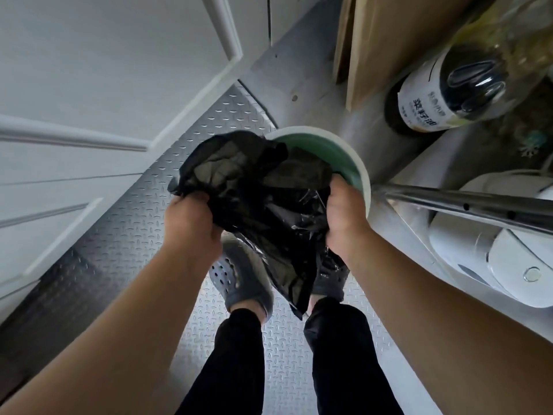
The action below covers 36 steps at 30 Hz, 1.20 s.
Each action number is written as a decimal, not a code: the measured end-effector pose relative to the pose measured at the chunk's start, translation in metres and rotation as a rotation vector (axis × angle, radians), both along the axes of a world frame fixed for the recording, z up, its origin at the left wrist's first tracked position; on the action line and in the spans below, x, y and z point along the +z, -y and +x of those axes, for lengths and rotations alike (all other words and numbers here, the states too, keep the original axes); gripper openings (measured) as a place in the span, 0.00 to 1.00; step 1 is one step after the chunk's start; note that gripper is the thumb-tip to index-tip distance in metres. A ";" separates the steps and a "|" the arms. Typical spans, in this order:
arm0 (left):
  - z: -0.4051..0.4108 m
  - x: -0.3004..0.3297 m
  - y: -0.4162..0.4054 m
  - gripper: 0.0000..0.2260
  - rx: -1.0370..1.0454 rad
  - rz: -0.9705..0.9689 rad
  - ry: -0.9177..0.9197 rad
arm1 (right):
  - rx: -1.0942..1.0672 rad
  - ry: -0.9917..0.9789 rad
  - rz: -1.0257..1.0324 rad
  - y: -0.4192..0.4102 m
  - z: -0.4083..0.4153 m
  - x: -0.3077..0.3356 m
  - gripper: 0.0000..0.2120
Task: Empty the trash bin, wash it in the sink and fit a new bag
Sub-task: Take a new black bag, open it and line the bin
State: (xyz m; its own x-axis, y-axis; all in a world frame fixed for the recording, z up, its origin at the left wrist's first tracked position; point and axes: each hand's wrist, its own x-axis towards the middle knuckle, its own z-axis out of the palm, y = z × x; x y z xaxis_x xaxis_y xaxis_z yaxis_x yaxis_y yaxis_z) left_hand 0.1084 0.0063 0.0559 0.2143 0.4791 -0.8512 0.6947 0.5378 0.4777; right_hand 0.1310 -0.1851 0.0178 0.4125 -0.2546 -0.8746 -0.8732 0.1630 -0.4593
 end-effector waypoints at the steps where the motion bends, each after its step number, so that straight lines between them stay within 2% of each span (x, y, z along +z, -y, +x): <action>1: 0.000 -0.001 -0.002 0.12 0.024 -0.020 0.007 | 0.012 0.006 -0.015 -0.005 0.004 -0.002 0.17; 3: -0.001 -0.006 -0.001 0.12 0.030 -0.043 0.006 | 0.035 0.055 -0.090 -0.011 0.013 -0.007 0.23; 6: -0.002 -0.016 0.005 0.13 -0.003 -0.038 -0.010 | 0.124 0.208 -0.264 -0.011 0.022 -0.016 0.19; 9: -0.004 -0.026 0.011 0.12 -0.145 0.074 -0.026 | 0.398 0.311 -0.477 0.000 0.021 -0.023 0.21; 11: -0.005 -0.028 0.016 0.10 -0.274 0.175 -0.015 | 0.495 0.343 -0.577 0.009 0.019 -0.024 0.21; 15: -0.011 -0.021 0.011 0.09 -0.304 0.244 0.019 | 0.425 0.525 -0.568 0.027 0.025 0.001 0.19; 19: -0.018 -0.001 -0.002 0.09 -0.254 0.164 0.082 | 0.153 0.623 -0.400 0.049 0.038 0.047 0.21; 22: -0.025 0.018 -0.008 0.15 -0.212 0.127 0.153 | -0.092 0.597 -0.209 0.060 0.035 0.074 0.20; 25: -0.034 0.030 -0.010 0.18 -0.204 0.114 0.198 | -0.227 0.522 -0.057 0.071 0.019 0.085 0.14; 28: -0.044 0.031 -0.008 0.15 -0.260 0.078 0.215 | 0.003 0.490 -0.163 0.073 -0.014 0.082 0.11; 31: -0.056 0.020 0.002 0.08 -0.362 0.012 0.146 | 0.352 0.292 -0.390 0.075 -0.050 0.063 0.22; 34: -0.070 0.004 0.009 0.09 -0.399 -0.007 0.057 | 0.470 0.201 -0.509 0.078 -0.070 0.043 0.20; 36: -0.075 -0.007 0.007 0.08 -0.394 0.009 -0.014 | 0.449 0.164 -0.530 0.082 -0.075 0.034 0.18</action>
State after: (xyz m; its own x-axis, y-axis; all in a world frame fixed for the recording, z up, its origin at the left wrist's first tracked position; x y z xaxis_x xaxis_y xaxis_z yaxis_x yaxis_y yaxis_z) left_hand 0.0331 -0.0008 0.0486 0.3722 0.3698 -0.8513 0.8535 0.2241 0.4705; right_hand 0.0564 -0.2670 0.0520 0.6929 -0.4027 -0.5980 -0.7165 -0.4775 -0.5086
